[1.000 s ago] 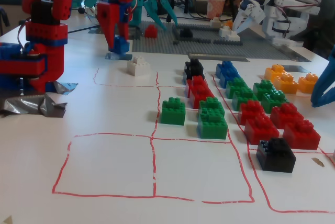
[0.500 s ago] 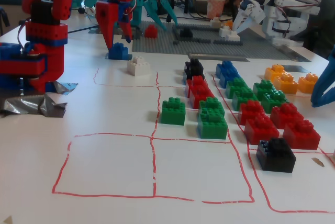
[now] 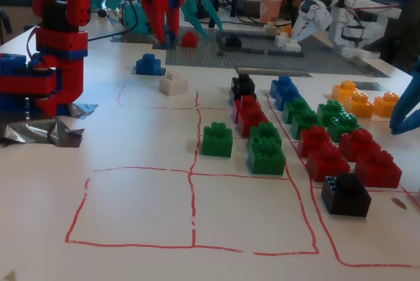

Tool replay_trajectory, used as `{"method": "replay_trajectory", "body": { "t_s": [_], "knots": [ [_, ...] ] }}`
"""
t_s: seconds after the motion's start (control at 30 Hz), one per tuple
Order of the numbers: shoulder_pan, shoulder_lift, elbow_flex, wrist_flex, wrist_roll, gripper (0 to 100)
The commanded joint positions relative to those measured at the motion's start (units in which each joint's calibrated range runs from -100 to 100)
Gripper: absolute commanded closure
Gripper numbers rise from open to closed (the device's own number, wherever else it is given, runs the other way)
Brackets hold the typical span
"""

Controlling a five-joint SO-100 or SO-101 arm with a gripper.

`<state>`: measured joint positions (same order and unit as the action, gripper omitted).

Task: Grab the block and put it in the grey marker

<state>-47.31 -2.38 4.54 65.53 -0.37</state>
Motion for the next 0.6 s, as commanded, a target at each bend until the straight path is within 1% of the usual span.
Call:
{"method": "replay_trajectory", "body": {
  "t_s": [0.0,0.03,0.17,0.37,0.57],
  "knots": [
    [2.2,-8.1,-1.9,0.2,1.6,98],
    [3.0,-9.0,-1.2,0.3,2.0,100],
    [6.4,-12.0,0.7,2.0,2.7,100],
    [13.1,-14.4,0.5,6.4,1.3,100],
    [19.9,-15.7,-1.0,9.0,1.4,100]
  ]
}}
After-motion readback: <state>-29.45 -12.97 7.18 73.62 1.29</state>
